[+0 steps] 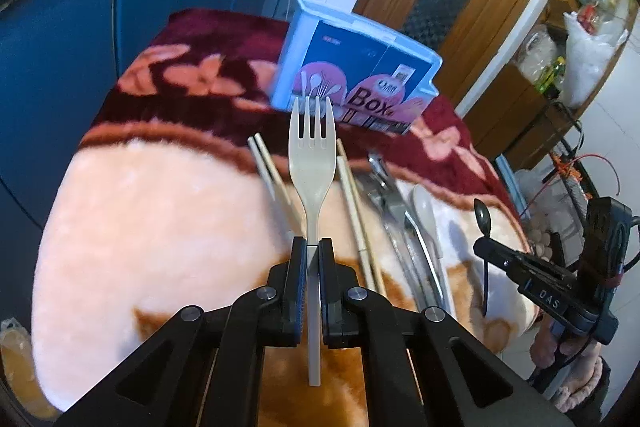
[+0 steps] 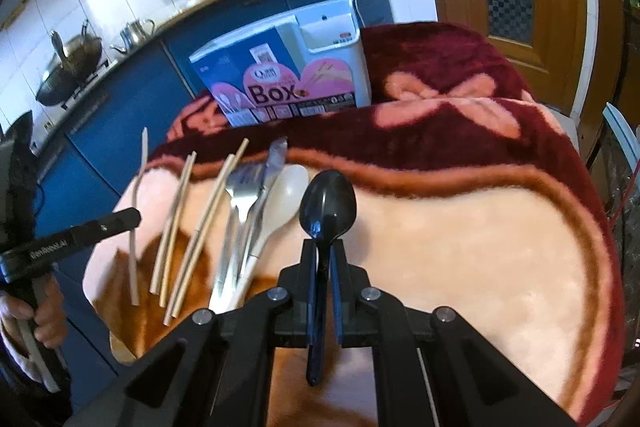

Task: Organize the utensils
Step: 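Lift the white fork with the left gripper and carry it over the blue caddy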

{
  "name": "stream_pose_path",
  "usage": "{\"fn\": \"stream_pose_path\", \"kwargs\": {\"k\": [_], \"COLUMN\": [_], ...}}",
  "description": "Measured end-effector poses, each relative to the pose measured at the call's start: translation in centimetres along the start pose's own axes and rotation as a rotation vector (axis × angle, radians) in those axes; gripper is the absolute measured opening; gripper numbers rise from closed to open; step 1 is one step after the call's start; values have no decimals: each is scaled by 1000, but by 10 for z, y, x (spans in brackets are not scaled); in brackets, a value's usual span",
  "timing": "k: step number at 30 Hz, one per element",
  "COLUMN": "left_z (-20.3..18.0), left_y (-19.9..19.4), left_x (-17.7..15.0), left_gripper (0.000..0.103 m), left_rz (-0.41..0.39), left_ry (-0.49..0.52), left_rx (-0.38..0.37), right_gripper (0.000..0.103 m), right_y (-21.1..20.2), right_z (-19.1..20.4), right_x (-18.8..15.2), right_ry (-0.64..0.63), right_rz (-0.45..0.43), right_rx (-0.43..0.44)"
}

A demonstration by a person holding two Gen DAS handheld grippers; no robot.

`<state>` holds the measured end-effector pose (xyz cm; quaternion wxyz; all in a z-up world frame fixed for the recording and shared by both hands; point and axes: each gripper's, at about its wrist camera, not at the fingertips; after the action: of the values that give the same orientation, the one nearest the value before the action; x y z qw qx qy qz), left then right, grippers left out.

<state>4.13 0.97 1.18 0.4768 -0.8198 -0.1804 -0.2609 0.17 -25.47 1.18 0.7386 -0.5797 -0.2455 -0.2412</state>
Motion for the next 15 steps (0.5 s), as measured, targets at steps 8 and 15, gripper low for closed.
{"fn": "stream_pose_path", "kwargs": {"k": [8, 15], "left_z": [-10, -25], "left_y": [-12, -33], "left_x": [11, 30], "left_gripper": [5, 5], "left_rz": [-146, -287], "left_ry": [21, 76], "left_rx": [-30, -37], "right_gripper": [8, 8], "right_y": [-19, -29], "right_z": [4, 4], "right_x": [3, 12], "right_ry": [-18, -22], "right_rz": [-137, -220], "right_rx": [2, 9]}}
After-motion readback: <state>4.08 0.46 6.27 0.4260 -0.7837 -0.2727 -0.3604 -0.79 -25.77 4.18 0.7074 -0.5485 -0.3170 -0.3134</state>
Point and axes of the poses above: each gripper's, at about its wrist camera, not at the fingertips, and y roughly the way its jaws point, z to its left, x to its top, and after that the axes turned 6 degrees about -x, right-handed
